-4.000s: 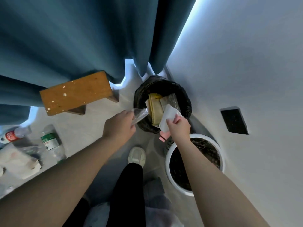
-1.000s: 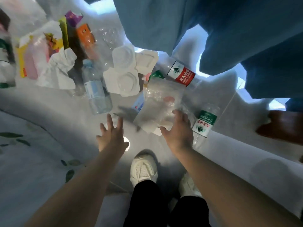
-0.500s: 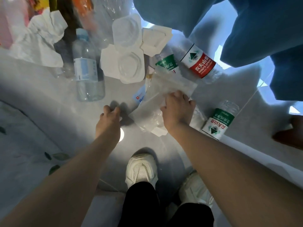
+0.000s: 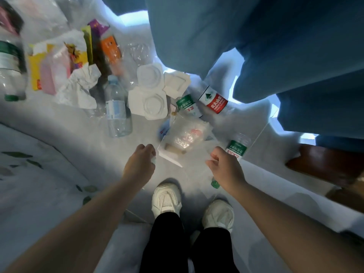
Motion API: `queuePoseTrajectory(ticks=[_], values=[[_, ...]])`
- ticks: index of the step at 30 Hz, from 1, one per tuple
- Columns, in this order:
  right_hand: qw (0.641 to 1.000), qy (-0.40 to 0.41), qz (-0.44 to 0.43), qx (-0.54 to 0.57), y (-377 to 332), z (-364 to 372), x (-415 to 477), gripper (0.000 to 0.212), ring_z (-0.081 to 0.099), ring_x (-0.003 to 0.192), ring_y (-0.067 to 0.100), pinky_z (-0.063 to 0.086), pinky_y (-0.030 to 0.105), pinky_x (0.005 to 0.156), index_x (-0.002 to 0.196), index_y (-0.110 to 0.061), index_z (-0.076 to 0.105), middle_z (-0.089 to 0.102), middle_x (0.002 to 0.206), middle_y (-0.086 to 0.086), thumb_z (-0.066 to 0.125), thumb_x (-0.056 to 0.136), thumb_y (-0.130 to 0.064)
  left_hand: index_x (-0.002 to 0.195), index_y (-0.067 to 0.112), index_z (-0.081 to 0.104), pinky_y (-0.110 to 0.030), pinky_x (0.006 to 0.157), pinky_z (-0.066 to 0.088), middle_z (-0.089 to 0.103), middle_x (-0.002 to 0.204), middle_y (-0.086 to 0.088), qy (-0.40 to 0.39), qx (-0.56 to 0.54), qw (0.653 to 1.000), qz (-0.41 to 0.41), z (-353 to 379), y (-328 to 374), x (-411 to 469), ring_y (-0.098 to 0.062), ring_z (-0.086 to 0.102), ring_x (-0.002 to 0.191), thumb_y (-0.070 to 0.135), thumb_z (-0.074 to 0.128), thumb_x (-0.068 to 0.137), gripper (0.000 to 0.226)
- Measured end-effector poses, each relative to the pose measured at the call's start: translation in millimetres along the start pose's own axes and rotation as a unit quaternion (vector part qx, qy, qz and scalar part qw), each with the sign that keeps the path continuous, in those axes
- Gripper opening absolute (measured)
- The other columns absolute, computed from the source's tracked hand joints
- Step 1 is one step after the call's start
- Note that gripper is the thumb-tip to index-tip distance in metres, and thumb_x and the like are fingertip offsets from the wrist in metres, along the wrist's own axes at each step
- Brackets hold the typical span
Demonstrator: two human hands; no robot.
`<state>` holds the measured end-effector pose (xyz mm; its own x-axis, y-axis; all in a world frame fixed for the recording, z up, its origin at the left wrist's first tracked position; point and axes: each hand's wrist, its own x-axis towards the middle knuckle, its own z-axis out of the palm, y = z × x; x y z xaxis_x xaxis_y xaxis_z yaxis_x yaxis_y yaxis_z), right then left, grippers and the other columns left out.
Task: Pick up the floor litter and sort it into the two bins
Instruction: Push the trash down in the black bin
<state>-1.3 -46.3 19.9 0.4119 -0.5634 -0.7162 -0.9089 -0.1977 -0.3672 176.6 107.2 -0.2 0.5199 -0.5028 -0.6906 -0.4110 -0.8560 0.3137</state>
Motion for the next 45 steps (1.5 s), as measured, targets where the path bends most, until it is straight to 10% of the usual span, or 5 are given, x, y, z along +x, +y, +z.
queuePoseTrajectory(ticks=[9,15,22,25,45], values=[[0.990,0.059,0.050,0.121,-20,-107,-107,0.018,0.062,0.093,0.019,0.046,0.027,0.078,0.100,-0.009,0.059,0.067,0.108,0.007,0.064,0.089,-0.022,0.101,0.010,0.058,-0.023,0.067,0.034,0.051,0.099,-0.004,-0.026,-0.038,0.997,0.069,-88,105,-93,-0.018,0.047,0.079,0.000,0.058,0.079,0.024],[0.973,0.129,0.061,0.184,-35,-164,-187,0.015,0.044,0.064,-0.003,0.036,0.000,0.054,0.089,-0.015,0.048,0.053,0.085,-0.004,0.062,0.091,-0.021,0.097,0.014,0.056,-0.023,0.070,0.037,0.051,0.100,-0.002,-0.044,-0.022,0.984,0.171,-150,169,-160,-0.018,0.052,0.084,0.001,0.056,0.079,0.023],[0.948,0.165,0.078,0.261,14,-191,-263,0.016,0.048,0.065,0.007,0.034,0.013,0.053,0.084,-0.017,0.050,0.051,0.070,-0.009,0.061,0.090,-0.026,0.097,0.011,0.061,-0.021,0.070,0.035,0.060,0.099,-0.002,-0.018,0.009,0.974,0.225,-157,236,-226,-0.016,0.053,0.084,0.001,0.057,0.080,0.020],[0.934,0.200,0.099,0.279,64,-198,-291,0.021,0.046,0.063,0.008,0.033,0.015,0.052,0.076,-0.021,0.047,0.049,0.066,-0.009,0.063,0.088,-0.025,0.099,0.013,0.062,-0.007,0.061,0.031,0.058,0.098,0.004,-0.014,0.024,0.972,0.232,-130,268,-255,-0.010,0.050,0.084,0.002,0.056,0.084,0.019],[0.713,0.334,0.390,0.477,519,-170,-483,0.027,0.045,0.064,0.017,0.037,0.028,0.058,0.069,-0.014,0.041,0.045,0.066,0.000,0.061,0.087,-0.014,0.098,0.017,0.059,-0.029,0.076,0.046,0.057,0.113,-0.004,-0.223,0.202,0.887,0.350,280,537,-432,-0.022,0.055,0.097,0.005,0.052,0.084,0.019]])
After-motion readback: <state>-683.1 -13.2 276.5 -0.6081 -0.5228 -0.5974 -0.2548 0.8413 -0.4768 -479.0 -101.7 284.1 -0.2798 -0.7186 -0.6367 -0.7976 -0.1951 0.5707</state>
